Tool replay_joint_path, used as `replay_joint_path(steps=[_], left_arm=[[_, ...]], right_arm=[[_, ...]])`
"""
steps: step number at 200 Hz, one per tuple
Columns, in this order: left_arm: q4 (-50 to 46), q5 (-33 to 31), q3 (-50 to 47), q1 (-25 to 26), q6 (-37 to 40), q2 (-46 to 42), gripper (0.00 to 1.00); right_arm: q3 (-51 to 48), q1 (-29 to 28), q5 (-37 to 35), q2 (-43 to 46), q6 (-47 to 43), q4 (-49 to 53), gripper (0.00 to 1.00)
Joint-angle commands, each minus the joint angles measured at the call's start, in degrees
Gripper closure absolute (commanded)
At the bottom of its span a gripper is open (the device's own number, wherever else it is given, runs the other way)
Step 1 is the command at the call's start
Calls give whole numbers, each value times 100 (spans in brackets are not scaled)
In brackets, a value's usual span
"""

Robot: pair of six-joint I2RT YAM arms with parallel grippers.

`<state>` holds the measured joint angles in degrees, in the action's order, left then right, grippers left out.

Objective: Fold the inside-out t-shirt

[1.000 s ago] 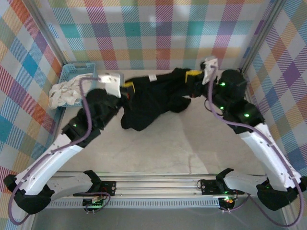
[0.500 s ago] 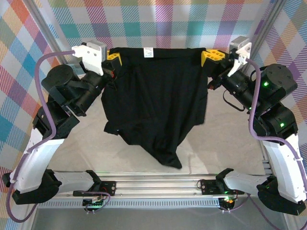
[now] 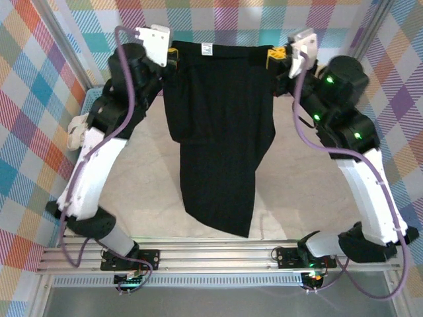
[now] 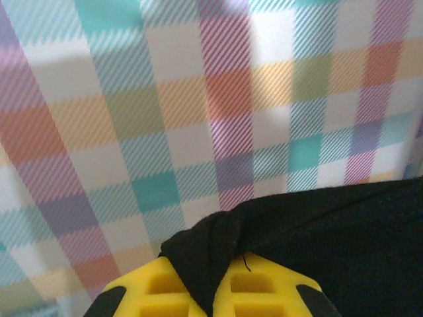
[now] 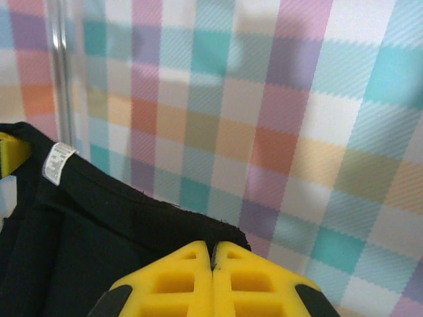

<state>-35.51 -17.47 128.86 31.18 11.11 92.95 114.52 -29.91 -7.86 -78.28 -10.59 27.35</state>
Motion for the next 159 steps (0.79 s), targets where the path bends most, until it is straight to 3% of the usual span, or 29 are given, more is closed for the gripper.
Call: replay_joint_path(steps=[1, 46, 98, 115, 159], left_arm=[[-386, 285, 468, -195, -424, -225, 100], [217, 1337, -834, -124, -738, -1758, 100], [354, 2635, -890, -68, -1381, -2573, 100], [272, 2516, -713, -69, -1439, -2590, 100], [-59, 1215, -187, -68, -1035, -2062, 100]], right_arm=[[347, 108, -267, 159, -116, 42, 100], [-16, 108, -23, 1009, 101, 63, 100], [-28, 108, 1045, 1716, 846, 190, 100], [72, 108, 1219, 1750, 962, 202, 100], [282, 108, 626, 1518, 555, 175, 100]])
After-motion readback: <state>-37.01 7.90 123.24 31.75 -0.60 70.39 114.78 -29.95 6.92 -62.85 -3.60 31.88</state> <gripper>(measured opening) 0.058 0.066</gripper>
